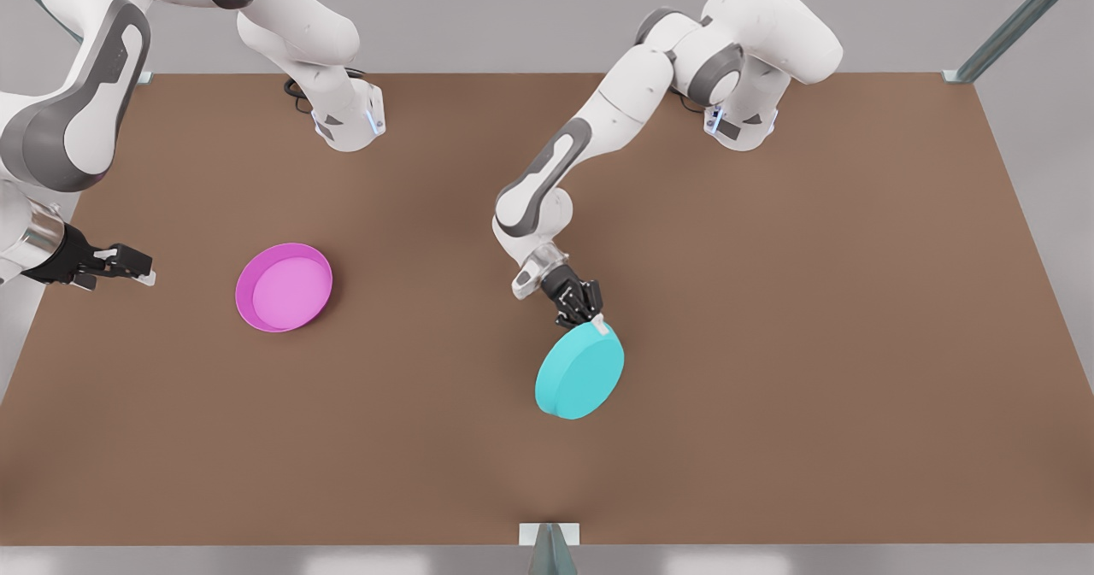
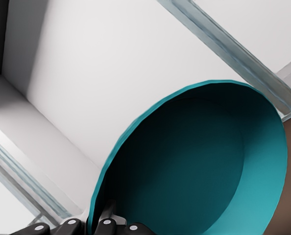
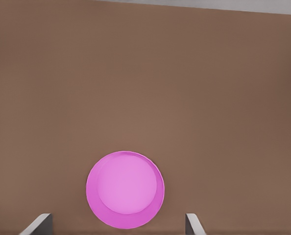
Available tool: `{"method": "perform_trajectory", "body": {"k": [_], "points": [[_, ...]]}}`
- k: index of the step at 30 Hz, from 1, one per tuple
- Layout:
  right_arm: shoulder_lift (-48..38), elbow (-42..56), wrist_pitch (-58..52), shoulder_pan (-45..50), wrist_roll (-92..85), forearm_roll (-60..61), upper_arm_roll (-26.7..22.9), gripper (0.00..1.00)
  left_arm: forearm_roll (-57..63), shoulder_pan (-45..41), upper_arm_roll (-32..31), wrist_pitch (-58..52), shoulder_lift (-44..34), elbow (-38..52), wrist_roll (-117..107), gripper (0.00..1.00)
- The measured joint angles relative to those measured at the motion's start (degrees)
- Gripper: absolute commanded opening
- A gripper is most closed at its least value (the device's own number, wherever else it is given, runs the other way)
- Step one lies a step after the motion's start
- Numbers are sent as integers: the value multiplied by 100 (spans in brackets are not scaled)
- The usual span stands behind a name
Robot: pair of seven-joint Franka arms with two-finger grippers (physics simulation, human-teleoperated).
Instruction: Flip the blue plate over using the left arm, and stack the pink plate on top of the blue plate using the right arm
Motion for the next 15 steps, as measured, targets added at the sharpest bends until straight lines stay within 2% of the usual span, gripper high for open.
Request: {"method": "perform_trajectory", "body": {"k": [1,2,3,4,9,12,14,15], "points": [[-1,-3,0,0,0,5,0,100,3,-8,0,-4,46,6,-181,22],[-3,-6,-1,0,0,10,0,100,3,-34,1,-9,83,16,-352,40],[-3,-7,-2,-1,0,14,0,100,-7,-68,1,-13,100,25,-513,68],[-3,-8,-3,-3,0,18,0,100,-30,-96,0,-16,103,32,-663,72],[7,-9,-5,0,0,27,0,100,-872,-378,-424,-70,-100,427,-1295,74],[13,-9,-6,0,0,32,0,100,-2225,-478,-1423,-142,-292,1105,-1597,75],[13,-9,-6,1,0,32,-2,100,-3221,-481,-2259,-337,-706,1445,-1753,76],[13,-14,-6,2,0,32,-5,100,-3895,-274,-2450,-464,-1124,1633,-1767,76]]}}
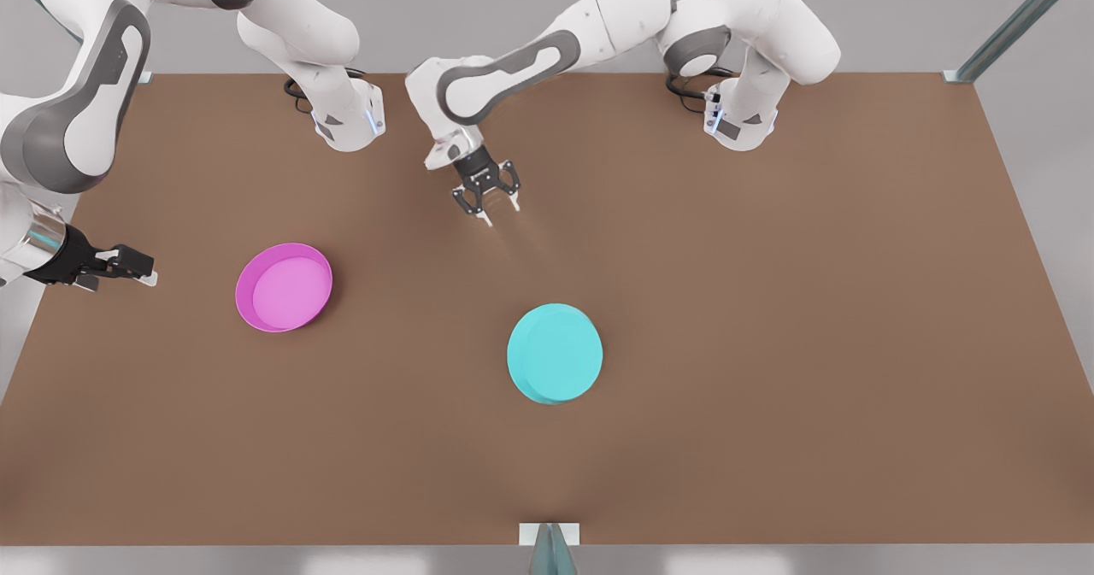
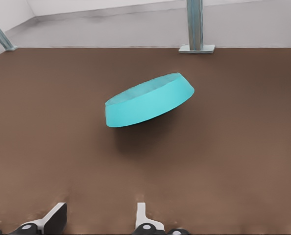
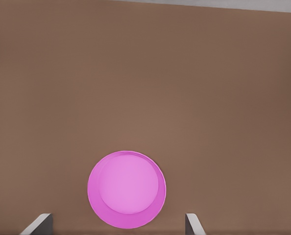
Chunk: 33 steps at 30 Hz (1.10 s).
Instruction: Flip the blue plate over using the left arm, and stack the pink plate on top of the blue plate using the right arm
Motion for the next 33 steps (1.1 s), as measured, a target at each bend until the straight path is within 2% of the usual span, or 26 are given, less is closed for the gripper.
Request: {"method": "perform_trajectory", "body": {"k": [2,4,7,9,10,11,12,13,15,19,25,33], "points": [[-7,-287,2,28,9,74,6,100,-1267,1363,-125,-408,-982,224,220,78],[111,-738,117,73,31,145,26,100,-2194,3100,-146,-908,-1485,635,701,100],[460,-1555,589,-139,52,292,32,100,-2945,5197,-154,-1493,-1686,825,1650,100],[585,-2310,1019,-512,36,460,35,100,-3212,6144,-143,-1691,-1713,846,2362,100],[592,-2689,1263,-687,16,536,36,100,-3296,6454,-78,-1670,-1931,505,2725,100],[532,-3059,1519,-816,-10,620,33,100,-3398,6556,189,-1446,-2446,-361,3085,100],[355,-3558,1843,-910,-42,687,35,100,-3588,6282,836,-1142,-3059,-1316,3473,100],[149,-4043,2194,-966,-74,749,37,100,-3749,6074,1227,-881,-3418,-1861,3855,100],[-287,-4830,2876,-1052,-152,913,33,100,-3966,5905,1533,-592,-3484,-1922,4555,100],[-728,-5968,4335,-1234,-289,1144,23,100,-4329,5804,1634,-378,-3462,-1881,5744,100],[-104,-6149,5554,-1372,-428,1577,29,100,-4535,5780,1636,-237,-3455,-1877,7093,100],[363,-6127,6054,-1347,-558,1818,78,100,-4562,5781,1640,-188,-3461,-1792,8282,100]]}}
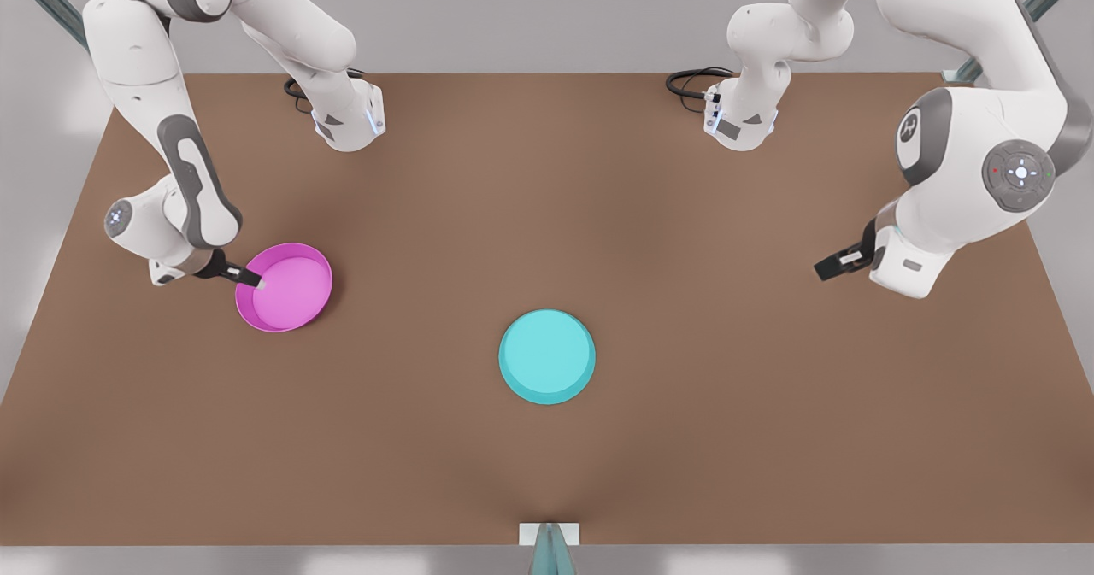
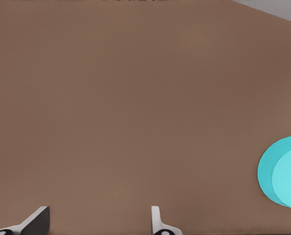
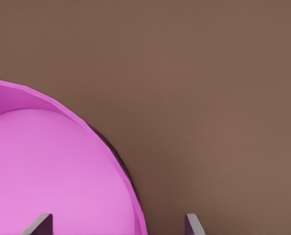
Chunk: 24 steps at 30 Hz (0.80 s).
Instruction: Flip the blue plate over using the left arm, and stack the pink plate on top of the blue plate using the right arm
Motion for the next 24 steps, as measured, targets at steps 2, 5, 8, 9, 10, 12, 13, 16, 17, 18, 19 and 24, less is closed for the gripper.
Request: {"method": "perform_trajectory", "body": {"k": [2,5,8,9,10,12,13,16,17,18,19,24], "points": [[29,5,50,1,-26,16,27,83,17,-11,-7,0,-12,30,208,100],[43,22,97,2,-85,53,51,57,23,-13,-5,0,-8,50,485,100],[120,63,126,1,-123,57,62,44,7,-12,-4,-2,-33,53,723,100],[153,81,133,1,-131,57,65,38,5,-13,-4,-4,-39,49,794,100],[179,96,140,1,-139,56,66,31,4,-15,-4,-7,-34,51,860,100],[196,114,147,0,-169,69,71,23,-1,-12,2,-9,-19,53,982,100],[189,122,149,-1,-187,77,83,21,-3,-9,3,-10,-15,53,1038,100],[76,272,27,12,-232,155,121,21,-7,-7,5,-13,-11,54,1188,100],[37,322,-37,22,-243,183,126,21,-7,-8,5,-14,-15,54,1233,100],[16,349,-91,39,-254,204,128,21,-8,-8,5,-14,-13,54,1275,100],[4,364,-137,50,-263,226,157,21,-7,-8,5,-15,-11,54,1315,100],[-118,663,-301,56,-295,454,698,21,-2,-8,5,-12,-3,54,1485,100]]}}
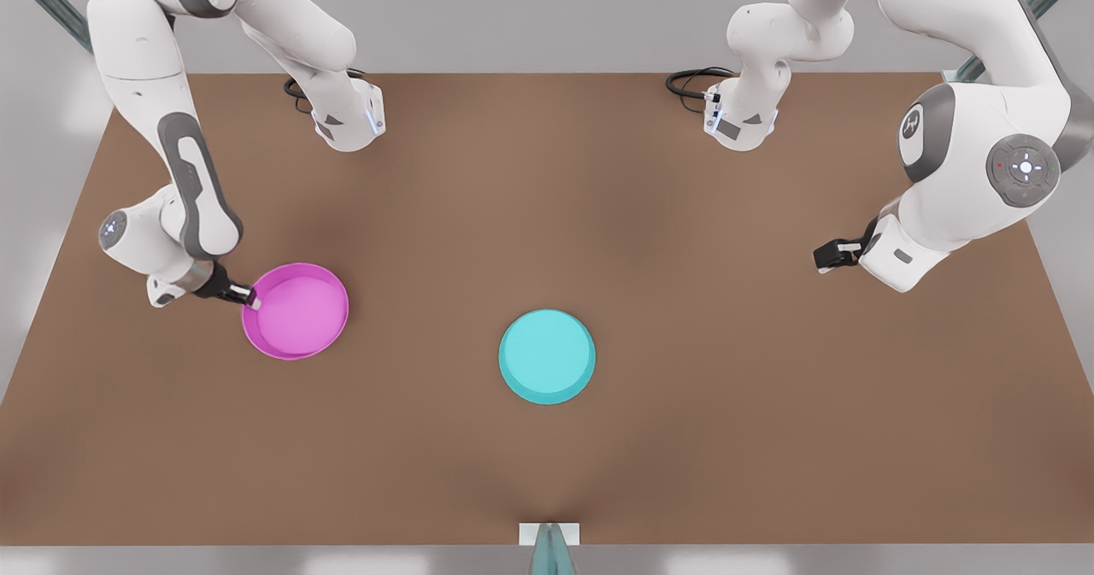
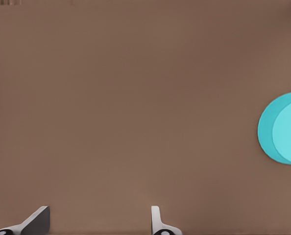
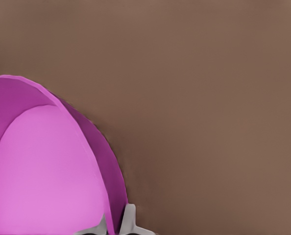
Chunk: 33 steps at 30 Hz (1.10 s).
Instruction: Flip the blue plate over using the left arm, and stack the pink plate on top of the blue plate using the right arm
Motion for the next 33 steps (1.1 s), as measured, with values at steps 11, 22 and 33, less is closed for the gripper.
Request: {"method": "perform_trajectory", "body": {"k": [11,22,33], "points": [[1655,2969,-18,1521,104,1231,1149,21,2,0,0,-7,9,-8,242,100],[1955,3141,743,4186,1440,1326,263,21,3,-47,-52,-138,-22,-9,358,100],[2041,3088,893,4801,2569,1291,-155,100,32,-70,-53,-160,-10,-9,421,100]]}}
